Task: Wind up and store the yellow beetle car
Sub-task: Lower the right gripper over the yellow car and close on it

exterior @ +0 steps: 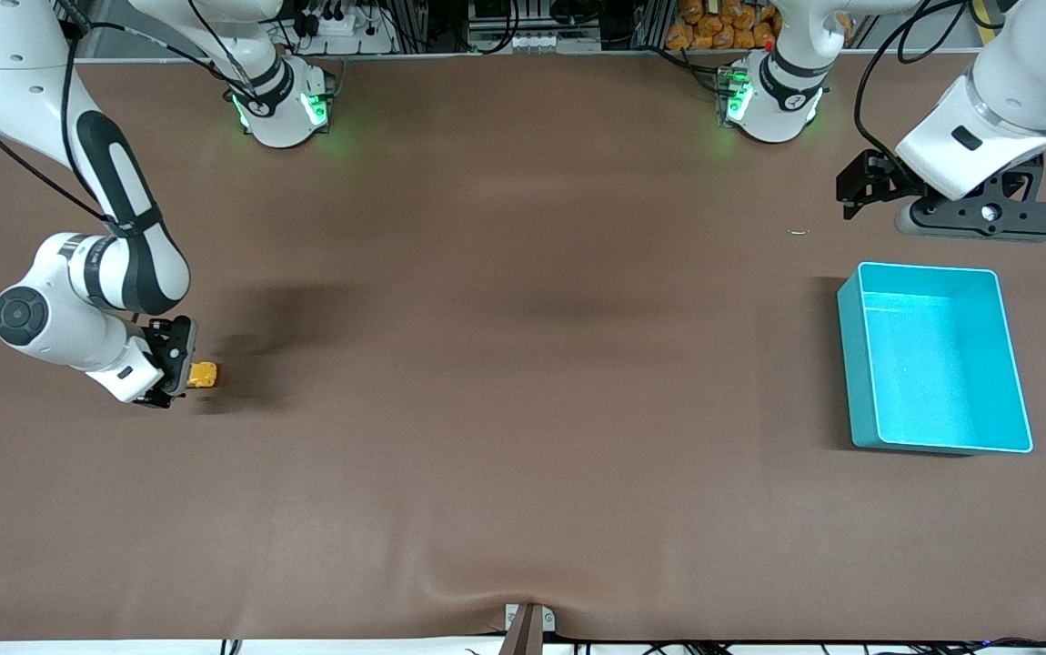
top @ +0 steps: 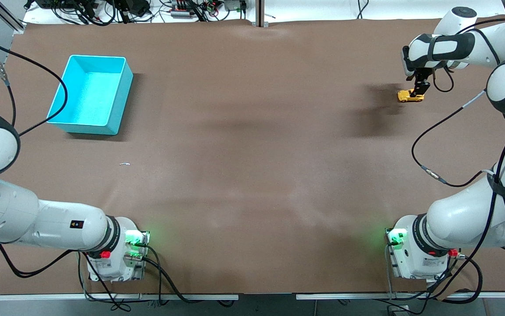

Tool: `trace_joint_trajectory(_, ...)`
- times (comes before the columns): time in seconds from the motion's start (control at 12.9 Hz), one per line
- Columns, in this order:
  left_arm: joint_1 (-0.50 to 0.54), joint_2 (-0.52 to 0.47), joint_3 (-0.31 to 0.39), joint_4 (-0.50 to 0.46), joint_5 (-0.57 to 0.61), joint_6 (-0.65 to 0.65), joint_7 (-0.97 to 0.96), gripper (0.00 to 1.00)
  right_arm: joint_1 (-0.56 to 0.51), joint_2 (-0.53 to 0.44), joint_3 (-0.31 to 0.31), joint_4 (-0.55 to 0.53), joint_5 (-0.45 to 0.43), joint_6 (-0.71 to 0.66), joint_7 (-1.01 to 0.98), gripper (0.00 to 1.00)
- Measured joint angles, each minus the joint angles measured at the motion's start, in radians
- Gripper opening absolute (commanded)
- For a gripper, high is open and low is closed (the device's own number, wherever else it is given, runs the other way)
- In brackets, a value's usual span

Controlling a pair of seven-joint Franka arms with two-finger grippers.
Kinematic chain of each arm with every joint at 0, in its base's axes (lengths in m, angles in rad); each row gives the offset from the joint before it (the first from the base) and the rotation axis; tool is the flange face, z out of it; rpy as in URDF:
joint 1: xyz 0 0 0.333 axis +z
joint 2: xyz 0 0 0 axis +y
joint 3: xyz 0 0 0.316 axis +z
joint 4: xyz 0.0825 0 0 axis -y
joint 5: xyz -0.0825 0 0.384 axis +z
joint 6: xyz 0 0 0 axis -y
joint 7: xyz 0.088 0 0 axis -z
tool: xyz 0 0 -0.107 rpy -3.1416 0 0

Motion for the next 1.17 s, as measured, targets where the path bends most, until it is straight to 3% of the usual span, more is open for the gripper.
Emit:
trace_joint_trajectory(0.39, -0.002, 0.000, -0.005, 0.000, -0.015, 0.000, 0.000, 1.00, -0.001, 0.015, 0.000, 0.001, 0.000, 0.000, -0.029, 0.68)
trace_joint_trajectory(0.93, 0.000, 0.000, -0.003, 0.000, -0.017, -0.001, 0.000, 1.00, -0.004, 0.025, -0.001, 0.001, 0.000, 0.007, -0.037, 0.62)
trace_joint_trajectory(1.17, 0.000, 0.000, -0.003, -0.001, -0.017, -0.001, 0.000, 1.00, -0.017, 0.035, -0.001, 0.001, 0.000, 0.013, -0.046, 0.51)
